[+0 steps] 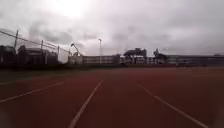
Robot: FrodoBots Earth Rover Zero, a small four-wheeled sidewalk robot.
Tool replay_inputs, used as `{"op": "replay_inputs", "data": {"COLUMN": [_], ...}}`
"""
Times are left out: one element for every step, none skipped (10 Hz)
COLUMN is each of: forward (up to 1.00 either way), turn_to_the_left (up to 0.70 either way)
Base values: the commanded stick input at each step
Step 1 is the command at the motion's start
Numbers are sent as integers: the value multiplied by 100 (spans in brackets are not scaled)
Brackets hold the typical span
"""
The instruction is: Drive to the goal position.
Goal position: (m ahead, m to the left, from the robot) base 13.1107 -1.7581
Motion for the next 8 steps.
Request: {"op": "replay_inputs", "data": {"forward": [50, 50, 50, 50, 50, 50, 50, 50], "turn_to_the_left": [0, 0, 0, 0, 0, 0, 0, 0]}}
